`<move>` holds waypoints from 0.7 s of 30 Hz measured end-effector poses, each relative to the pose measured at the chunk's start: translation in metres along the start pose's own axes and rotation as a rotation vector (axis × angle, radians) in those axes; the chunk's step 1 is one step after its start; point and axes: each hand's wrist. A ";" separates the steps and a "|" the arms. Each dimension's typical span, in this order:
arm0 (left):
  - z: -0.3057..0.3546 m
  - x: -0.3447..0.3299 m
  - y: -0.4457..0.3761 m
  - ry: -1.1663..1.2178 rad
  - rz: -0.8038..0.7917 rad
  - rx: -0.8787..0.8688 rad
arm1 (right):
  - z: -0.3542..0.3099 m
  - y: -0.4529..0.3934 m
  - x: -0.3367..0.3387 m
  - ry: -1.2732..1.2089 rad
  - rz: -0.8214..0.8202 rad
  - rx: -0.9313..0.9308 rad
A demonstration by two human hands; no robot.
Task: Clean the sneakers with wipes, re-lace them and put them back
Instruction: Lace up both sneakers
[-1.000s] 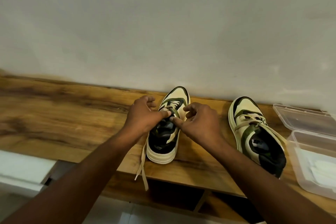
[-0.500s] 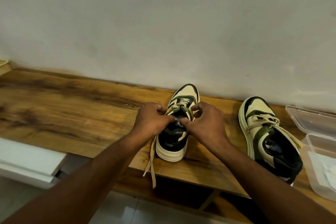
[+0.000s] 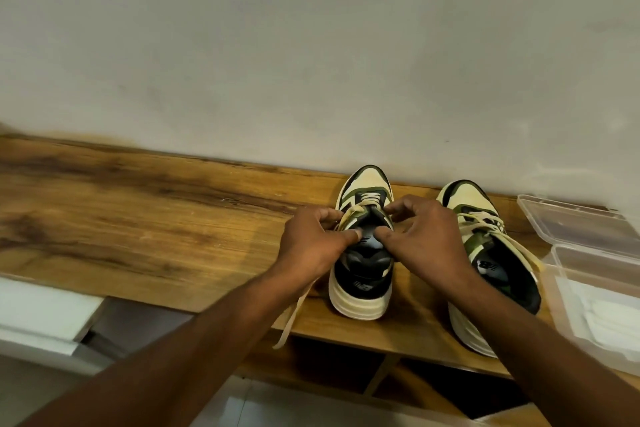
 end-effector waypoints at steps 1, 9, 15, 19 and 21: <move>0.001 -0.005 0.002 -0.004 -0.010 -0.006 | 0.003 0.001 0.003 0.015 0.001 -0.002; 0.012 -0.015 0.005 -0.071 -0.044 -0.024 | 0.014 0.003 0.013 0.083 -0.001 -0.004; 0.018 0.000 -0.001 -0.062 -0.046 -0.050 | 0.014 -0.010 0.018 0.028 -0.001 -0.041; 0.015 0.009 -0.006 -0.095 0.024 -0.179 | 0.011 -0.024 0.020 -0.130 -0.052 -0.042; 0.014 0.010 -0.010 -0.118 0.030 -0.208 | 0.009 -0.029 0.020 -0.144 -0.102 -0.042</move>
Point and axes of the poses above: each hand's wrist, its own y-axis away from the middle knuckle, its own x-axis out of the back of the hand, z = x × y, and after that the axes turned 9 degrees about -x, right-handed
